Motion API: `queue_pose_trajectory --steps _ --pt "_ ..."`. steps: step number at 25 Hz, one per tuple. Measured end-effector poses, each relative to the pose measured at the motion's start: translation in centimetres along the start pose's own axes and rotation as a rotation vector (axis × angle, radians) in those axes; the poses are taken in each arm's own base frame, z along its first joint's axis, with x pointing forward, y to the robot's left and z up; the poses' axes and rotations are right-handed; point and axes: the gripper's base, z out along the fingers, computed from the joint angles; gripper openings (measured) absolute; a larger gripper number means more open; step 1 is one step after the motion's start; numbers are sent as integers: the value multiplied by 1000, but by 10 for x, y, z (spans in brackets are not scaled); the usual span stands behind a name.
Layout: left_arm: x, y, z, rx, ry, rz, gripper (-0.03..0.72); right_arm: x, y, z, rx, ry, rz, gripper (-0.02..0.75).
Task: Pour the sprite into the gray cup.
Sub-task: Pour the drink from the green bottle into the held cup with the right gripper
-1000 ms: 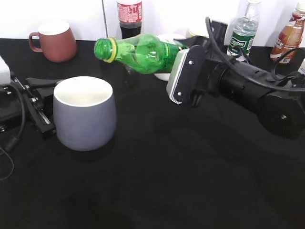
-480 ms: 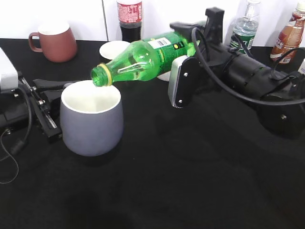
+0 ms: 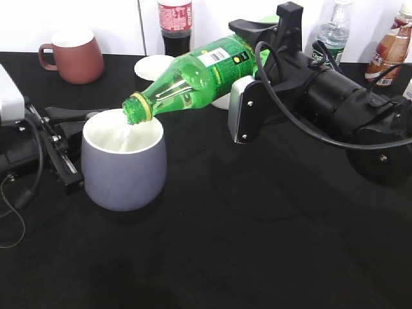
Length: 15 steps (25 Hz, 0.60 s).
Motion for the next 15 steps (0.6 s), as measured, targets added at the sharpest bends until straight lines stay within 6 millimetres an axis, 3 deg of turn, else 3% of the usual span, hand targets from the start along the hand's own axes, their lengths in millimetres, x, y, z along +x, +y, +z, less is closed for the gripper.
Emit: queue_pose_trajectory --steps 15 --pt "0 0 0 2 5 2 36 2 0 0 2 23 11 396"
